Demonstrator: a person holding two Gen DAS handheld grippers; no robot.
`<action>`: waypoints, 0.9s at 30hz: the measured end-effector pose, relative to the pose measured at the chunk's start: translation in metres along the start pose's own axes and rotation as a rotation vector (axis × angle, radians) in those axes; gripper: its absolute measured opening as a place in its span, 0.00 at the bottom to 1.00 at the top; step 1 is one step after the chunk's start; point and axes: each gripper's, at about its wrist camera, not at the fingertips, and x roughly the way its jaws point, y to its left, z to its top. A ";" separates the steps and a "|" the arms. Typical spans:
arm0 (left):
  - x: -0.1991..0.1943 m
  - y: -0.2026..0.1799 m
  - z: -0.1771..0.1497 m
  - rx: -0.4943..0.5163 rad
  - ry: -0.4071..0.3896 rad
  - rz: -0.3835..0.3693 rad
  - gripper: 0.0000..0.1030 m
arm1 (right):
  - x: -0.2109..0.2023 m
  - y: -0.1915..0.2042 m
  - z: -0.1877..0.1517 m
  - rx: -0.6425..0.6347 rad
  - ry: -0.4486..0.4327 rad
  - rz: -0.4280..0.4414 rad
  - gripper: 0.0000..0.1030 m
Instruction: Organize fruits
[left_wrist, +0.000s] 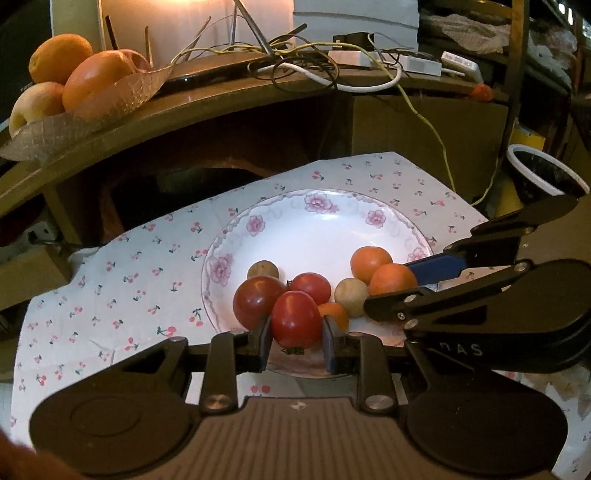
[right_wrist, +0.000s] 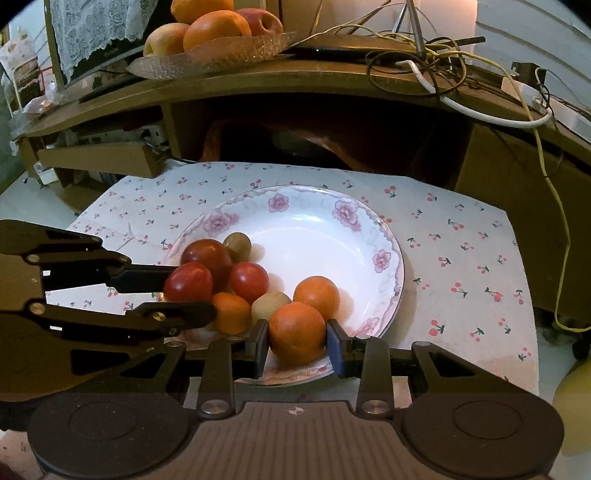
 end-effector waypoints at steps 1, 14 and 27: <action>0.000 0.000 0.000 0.001 0.001 -0.001 0.32 | 0.000 0.000 0.000 0.004 -0.003 0.003 0.35; -0.009 -0.004 -0.003 0.026 -0.001 0.009 0.37 | -0.009 -0.003 -0.003 0.002 -0.033 0.002 0.38; -0.034 -0.003 -0.004 -0.039 -0.019 0.042 0.46 | -0.033 -0.012 -0.002 0.033 -0.086 -0.011 0.42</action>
